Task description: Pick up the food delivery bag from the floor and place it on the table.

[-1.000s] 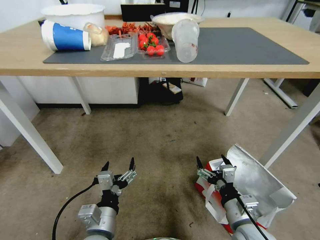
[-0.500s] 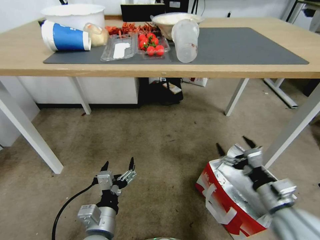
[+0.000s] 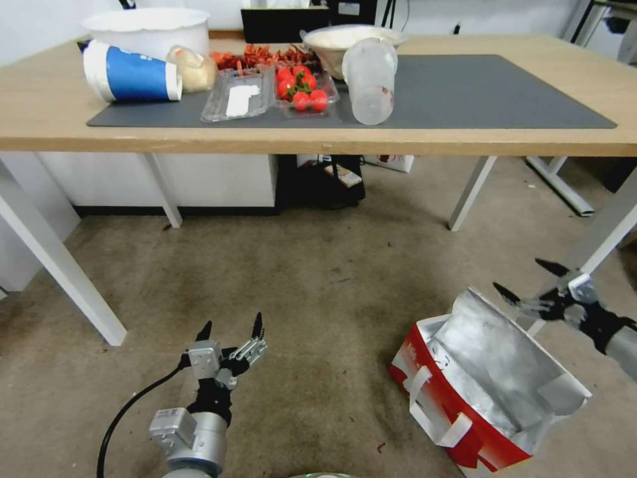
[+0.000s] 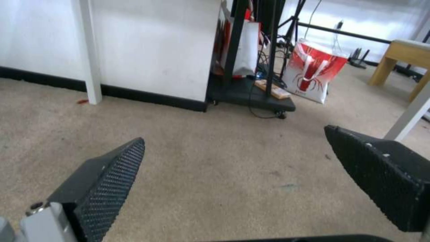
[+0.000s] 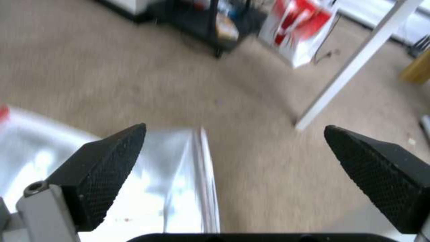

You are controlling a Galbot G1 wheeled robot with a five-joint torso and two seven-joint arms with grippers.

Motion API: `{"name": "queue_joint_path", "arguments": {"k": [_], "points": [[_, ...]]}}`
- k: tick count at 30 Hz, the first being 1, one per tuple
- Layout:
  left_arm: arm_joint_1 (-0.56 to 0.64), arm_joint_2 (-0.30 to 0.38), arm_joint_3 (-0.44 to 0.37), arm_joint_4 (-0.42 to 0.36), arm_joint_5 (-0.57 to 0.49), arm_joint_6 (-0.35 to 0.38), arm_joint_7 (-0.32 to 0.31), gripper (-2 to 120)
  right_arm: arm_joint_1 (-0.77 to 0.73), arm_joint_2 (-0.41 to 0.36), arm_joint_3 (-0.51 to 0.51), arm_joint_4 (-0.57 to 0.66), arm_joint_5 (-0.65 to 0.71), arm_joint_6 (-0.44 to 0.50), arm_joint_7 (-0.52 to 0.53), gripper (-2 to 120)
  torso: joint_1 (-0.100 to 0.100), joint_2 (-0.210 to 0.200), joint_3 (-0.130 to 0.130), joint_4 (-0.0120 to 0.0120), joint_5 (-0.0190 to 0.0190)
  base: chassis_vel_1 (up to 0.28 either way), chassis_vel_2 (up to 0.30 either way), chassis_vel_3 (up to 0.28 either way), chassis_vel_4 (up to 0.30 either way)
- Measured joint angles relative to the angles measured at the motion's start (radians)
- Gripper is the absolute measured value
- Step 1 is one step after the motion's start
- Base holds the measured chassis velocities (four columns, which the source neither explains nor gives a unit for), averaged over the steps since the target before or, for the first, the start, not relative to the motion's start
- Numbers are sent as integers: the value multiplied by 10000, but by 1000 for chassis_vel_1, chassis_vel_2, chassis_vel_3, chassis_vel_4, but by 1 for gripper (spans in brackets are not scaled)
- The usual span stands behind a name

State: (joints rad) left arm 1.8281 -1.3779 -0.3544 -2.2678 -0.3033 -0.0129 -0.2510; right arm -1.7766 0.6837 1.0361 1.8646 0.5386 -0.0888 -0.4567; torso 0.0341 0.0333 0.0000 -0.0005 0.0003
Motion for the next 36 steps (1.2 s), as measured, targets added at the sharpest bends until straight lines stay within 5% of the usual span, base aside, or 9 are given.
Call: {"name": "queue_joint_path", "arguments": {"k": [6,18,36], "points": [[91,-31,-13,-35,30,-56,-27,100,-275,-662,-81,-1572,-27,382,-1247,100,0,1,0,7,-2,0,0,0,0],[49,-122,27,107,85,-70,-43,100,-122,-244,-668,-3092,43,2144,-2924,100,0,1,0,4,0,0,0,0,0],[79,-208,86,218,275,-228,-68,100,3,354,-919,-3924,-385,3399,-2794,100,0,2,-1,5,-2,0,0,0,0]]}}
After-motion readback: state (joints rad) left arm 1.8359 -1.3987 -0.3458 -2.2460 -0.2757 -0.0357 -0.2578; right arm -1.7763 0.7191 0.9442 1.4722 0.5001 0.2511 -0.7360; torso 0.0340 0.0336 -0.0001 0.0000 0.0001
